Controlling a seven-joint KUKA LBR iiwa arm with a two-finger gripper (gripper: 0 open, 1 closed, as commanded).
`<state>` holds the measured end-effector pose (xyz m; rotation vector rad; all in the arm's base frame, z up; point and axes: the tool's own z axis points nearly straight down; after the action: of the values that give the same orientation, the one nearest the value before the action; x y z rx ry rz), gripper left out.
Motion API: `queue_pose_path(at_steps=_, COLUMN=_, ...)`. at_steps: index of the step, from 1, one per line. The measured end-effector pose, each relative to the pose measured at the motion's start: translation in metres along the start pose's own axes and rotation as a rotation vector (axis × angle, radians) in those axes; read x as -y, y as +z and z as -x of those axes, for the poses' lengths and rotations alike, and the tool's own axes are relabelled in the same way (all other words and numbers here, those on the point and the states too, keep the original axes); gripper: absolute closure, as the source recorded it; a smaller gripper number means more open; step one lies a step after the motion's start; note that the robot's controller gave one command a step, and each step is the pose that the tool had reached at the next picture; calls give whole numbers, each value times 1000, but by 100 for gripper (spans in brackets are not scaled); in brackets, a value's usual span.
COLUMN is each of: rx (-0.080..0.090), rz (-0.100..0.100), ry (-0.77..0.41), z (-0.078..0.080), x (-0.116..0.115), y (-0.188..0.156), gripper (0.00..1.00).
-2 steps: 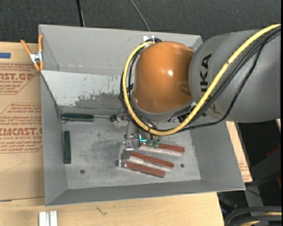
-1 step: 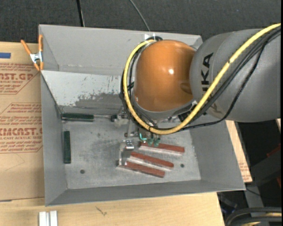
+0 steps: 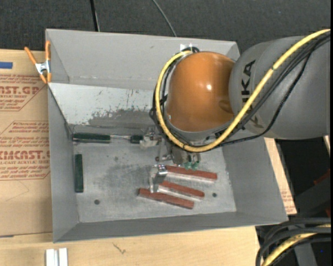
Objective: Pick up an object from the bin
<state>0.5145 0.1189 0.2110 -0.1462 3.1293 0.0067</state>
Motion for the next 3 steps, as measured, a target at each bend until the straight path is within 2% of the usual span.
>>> queue_pose_path(at_steps=1, rx=-7, rz=-5, ry=-22, z=-15, x=35, y=46, gripper=0)
queue_pose_path(at_steps=2, rx=-4, rz=-4, ry=-88, z=-18, x=21, y=101, gripper=0)
queue_pose_path(at_steps=3, rx=3, rz=4, ry=91, z=13, x=70, y=135, gripper=100)
